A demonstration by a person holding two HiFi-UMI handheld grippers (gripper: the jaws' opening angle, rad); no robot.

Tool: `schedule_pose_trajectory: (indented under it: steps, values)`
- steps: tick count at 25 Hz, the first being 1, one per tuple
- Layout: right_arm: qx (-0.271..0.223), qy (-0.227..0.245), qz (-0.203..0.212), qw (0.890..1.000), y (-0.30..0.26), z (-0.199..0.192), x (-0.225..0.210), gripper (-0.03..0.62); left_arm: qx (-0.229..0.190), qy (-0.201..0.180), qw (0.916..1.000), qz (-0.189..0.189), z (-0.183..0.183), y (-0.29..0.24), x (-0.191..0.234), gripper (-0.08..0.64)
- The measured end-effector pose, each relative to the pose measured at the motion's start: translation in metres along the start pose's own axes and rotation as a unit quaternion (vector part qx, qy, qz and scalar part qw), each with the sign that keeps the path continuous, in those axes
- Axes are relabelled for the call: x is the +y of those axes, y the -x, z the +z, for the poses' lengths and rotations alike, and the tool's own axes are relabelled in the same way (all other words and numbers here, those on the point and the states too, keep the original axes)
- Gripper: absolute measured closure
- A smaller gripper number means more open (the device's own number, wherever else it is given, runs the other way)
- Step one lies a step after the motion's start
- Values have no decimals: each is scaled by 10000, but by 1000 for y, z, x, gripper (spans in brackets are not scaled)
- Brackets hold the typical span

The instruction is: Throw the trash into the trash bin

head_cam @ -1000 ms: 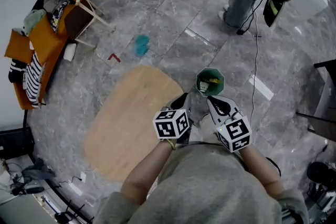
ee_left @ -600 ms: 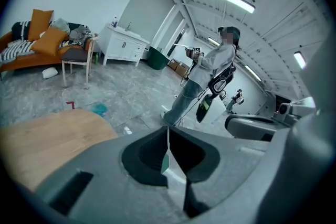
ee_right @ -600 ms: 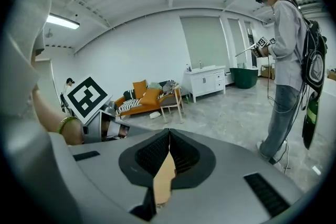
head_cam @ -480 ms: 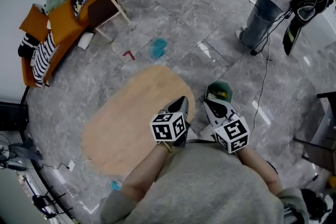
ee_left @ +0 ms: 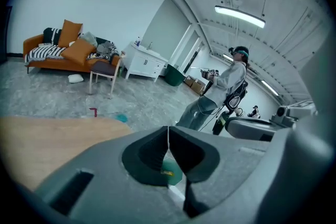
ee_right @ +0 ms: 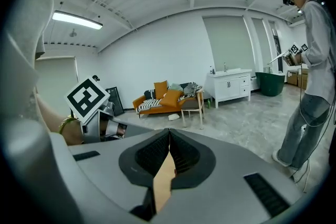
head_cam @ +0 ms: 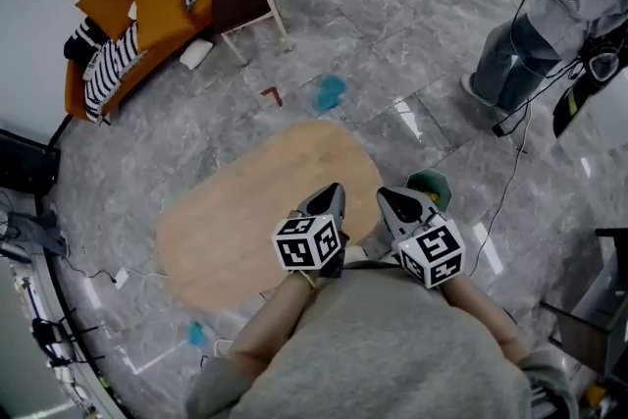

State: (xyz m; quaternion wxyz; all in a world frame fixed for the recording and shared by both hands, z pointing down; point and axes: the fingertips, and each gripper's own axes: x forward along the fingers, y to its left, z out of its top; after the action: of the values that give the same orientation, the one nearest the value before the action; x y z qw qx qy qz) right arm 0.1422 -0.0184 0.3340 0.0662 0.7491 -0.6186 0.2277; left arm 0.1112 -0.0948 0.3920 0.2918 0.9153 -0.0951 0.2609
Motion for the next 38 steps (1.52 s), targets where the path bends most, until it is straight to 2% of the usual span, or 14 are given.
schedule_pose_trajectory:
  steps: [9, 21, 26, 38]
  values:
    - [2, 203, 488, 9986, -23, 9, 37, 583, -403, 360, 9977, 411, 2, 37, 38, 541]
    - [88, 408, 879, 9953, -47, 10, 75, 583, -730, 642, 9929, 688, 5, 69, 75, 541]
    - [232, 529, 993, 9934, -52, 9, 83, 583, -815, 709, 9916, 708, 9, 75, 82, 541]
    - [87, 534, 992, 9936, -55, 10, 89, 584, -743, 622, 9938, 550, 8, 70, 82, 541]
